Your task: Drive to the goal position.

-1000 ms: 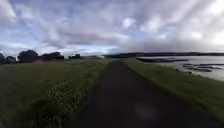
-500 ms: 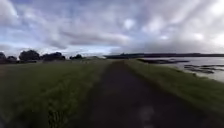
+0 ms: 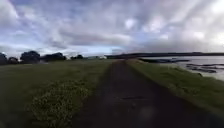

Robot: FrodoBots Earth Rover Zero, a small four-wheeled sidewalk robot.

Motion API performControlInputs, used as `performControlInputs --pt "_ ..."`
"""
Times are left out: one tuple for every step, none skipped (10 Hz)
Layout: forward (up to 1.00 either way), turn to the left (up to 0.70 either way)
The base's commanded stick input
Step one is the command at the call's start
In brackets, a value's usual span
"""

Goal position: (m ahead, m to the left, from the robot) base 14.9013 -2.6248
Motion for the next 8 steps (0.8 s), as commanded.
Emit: performControlInputs --pt "0.70 0.00" --pt "0.70 0.00" --pt "0.70 0.00" --pt "0.70 0.00" --pt "0.70 0.00" --pt "0.70 0.00" --pt "0.70 0.00" --pt "0.70 0.00"
